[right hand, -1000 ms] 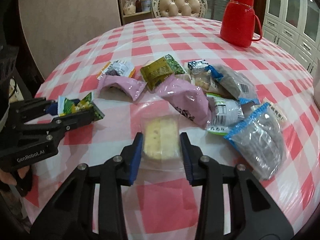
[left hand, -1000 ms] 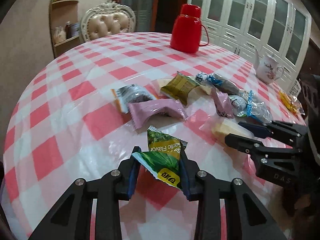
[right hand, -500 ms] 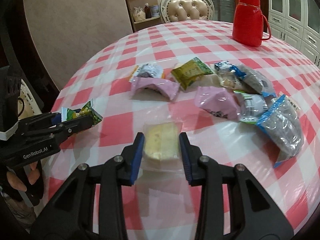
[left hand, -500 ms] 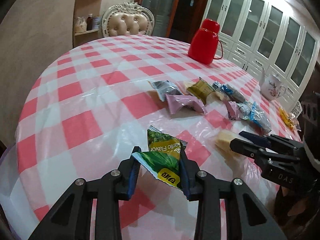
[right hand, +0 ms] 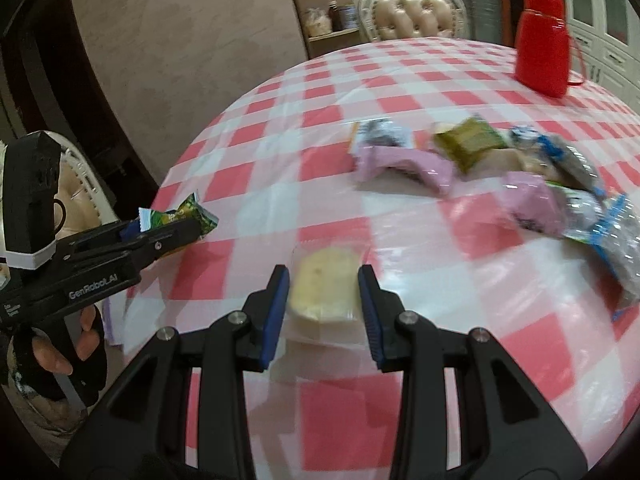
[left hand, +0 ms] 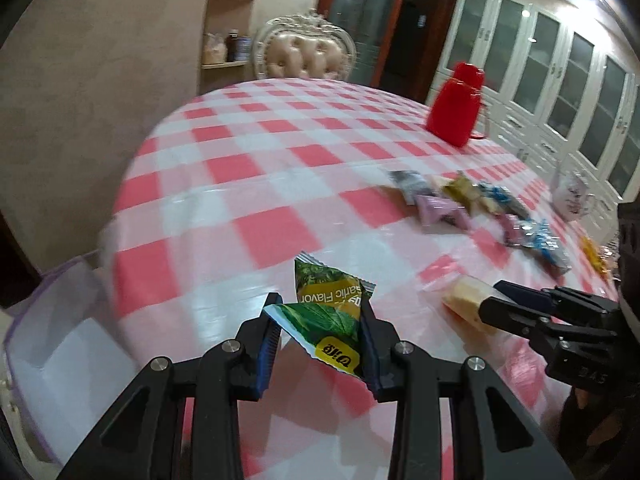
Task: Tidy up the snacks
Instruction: 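Carry the green chip bag and cheese cake to the box with both grippers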
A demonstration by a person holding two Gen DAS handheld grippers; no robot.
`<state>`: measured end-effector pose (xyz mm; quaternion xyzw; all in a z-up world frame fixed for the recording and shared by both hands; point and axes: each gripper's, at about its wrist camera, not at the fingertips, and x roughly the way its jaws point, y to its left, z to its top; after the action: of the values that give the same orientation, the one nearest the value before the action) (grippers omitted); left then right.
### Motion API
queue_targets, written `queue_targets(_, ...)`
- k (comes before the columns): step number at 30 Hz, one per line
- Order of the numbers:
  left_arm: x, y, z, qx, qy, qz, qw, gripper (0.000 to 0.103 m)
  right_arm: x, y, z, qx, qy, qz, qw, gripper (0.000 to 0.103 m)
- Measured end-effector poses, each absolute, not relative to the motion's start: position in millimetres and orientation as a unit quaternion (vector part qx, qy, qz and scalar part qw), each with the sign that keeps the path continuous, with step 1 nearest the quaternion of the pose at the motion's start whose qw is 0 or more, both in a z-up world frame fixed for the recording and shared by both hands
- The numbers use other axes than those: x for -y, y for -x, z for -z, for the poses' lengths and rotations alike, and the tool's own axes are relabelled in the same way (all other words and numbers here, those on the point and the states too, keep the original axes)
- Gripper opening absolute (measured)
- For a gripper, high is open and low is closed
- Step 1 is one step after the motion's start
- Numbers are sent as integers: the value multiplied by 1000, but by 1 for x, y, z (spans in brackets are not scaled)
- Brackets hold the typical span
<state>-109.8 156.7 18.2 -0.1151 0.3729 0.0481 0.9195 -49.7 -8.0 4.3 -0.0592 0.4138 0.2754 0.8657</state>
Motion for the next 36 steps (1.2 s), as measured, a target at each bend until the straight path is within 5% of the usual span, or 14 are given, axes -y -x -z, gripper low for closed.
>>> queue_targets(16, -247, 160, -12, -351, 142, -146, 914, 37, -113, 56, 15, -429, 100, -357, 824, 38)
queue_targets(36, -375, 207, 52, -400, 176, -283, 854, 37, -260, 101, 29, -402, 193, -448, 775, 21)
